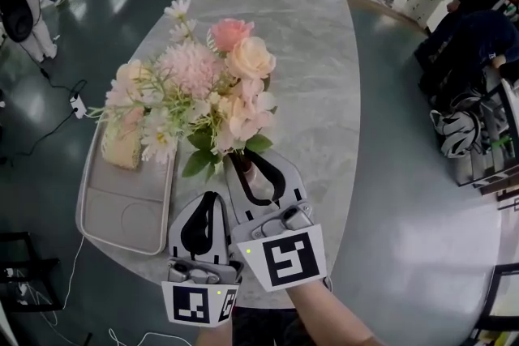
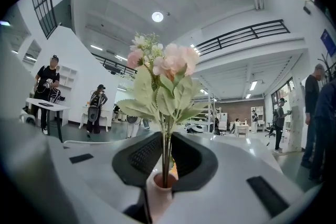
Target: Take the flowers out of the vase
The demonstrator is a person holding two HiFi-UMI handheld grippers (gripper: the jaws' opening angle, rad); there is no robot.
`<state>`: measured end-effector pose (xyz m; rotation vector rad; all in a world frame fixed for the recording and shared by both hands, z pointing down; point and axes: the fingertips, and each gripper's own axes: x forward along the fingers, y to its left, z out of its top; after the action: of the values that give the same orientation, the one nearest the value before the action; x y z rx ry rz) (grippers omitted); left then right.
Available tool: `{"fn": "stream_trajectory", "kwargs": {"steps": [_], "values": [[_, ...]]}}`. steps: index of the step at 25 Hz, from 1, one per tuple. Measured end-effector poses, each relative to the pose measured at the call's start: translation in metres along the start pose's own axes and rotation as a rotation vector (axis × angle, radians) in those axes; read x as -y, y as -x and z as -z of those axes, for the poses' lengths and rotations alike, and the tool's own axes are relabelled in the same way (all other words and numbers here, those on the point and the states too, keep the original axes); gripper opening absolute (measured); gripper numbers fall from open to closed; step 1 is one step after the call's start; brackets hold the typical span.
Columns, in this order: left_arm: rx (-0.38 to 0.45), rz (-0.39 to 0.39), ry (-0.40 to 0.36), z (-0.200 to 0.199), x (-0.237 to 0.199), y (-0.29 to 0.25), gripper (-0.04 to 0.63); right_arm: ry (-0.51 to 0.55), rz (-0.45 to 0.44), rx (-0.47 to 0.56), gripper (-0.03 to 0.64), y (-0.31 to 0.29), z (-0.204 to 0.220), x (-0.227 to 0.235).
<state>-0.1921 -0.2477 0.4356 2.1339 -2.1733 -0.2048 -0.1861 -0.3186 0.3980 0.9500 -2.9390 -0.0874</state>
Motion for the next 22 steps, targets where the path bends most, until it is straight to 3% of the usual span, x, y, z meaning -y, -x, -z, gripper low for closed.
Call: {"fn": "stream_trajectory", "kwargs": {"steps": [22], "values": [[0.019,0.023,-0.011,0.018,0.005,-0.003,0.031,-0.016,-0.035,0.100,0.067,0.005,-0.005,-0.002]]}}
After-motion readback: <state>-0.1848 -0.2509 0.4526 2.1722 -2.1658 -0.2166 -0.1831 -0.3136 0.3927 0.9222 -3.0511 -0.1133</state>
